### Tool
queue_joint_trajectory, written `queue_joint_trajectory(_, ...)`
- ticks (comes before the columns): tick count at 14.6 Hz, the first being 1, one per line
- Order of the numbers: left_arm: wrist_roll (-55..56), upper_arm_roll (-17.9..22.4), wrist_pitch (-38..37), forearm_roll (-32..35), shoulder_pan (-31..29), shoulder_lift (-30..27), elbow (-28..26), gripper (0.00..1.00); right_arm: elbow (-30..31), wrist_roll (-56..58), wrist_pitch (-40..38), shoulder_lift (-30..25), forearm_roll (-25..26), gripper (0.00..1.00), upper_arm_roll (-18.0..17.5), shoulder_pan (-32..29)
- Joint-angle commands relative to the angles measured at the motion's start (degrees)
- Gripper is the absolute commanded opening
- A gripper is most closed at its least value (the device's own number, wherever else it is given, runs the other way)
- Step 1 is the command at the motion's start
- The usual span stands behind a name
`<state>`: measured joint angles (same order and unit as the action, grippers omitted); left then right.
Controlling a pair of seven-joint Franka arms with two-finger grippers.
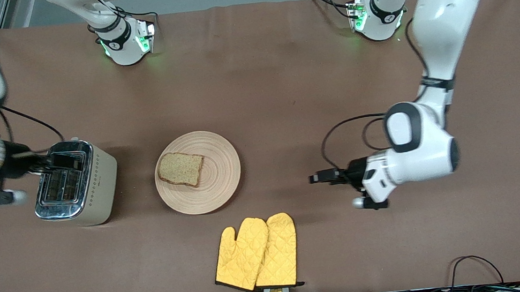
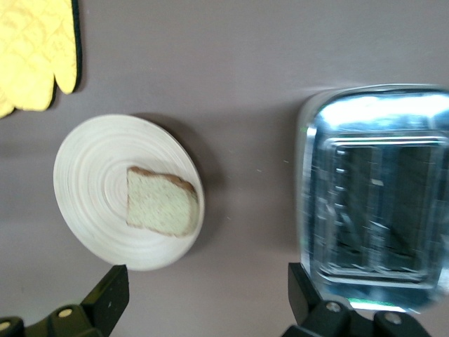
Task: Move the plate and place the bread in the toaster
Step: 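Withdraw the left gripper while the right gripper reaches the bread, then grasp the bread slice with the right gripper while the left gripper retracts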
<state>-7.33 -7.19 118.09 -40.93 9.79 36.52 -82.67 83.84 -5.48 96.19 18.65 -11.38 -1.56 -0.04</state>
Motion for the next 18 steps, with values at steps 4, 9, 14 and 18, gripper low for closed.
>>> queue_joint_trajectory(4,1.09,-0.28,-9.35,19.65,-5.91,-10.14,-2.23,1.00,9.55,-12.95,14.42,0.78,4.85,1.00,0.42,8.88)
queue_joint_trajectory(9,0.91,-0.28,-19.02,32.73,-7.68,-17.78,-0.13,1.00,24.41,-17.73,30.34,0.60,11.30,1.00,0.42,14.72)
queue_joint_trajectory(14,0.47,0.07,-30.01,38.11,-8.30,-19.29,6.54,1.00,30.86,-20.36,34.07,0.07,11.30,1.00,0.50,14.71)
queue_joint_trajectory(18,0.73,0.95,-31.78,40.58,-8.65,-21.57,7.52,1.00,31.65,-22.73,34.07,0.60,11.30,0.95,0.42,14.98)
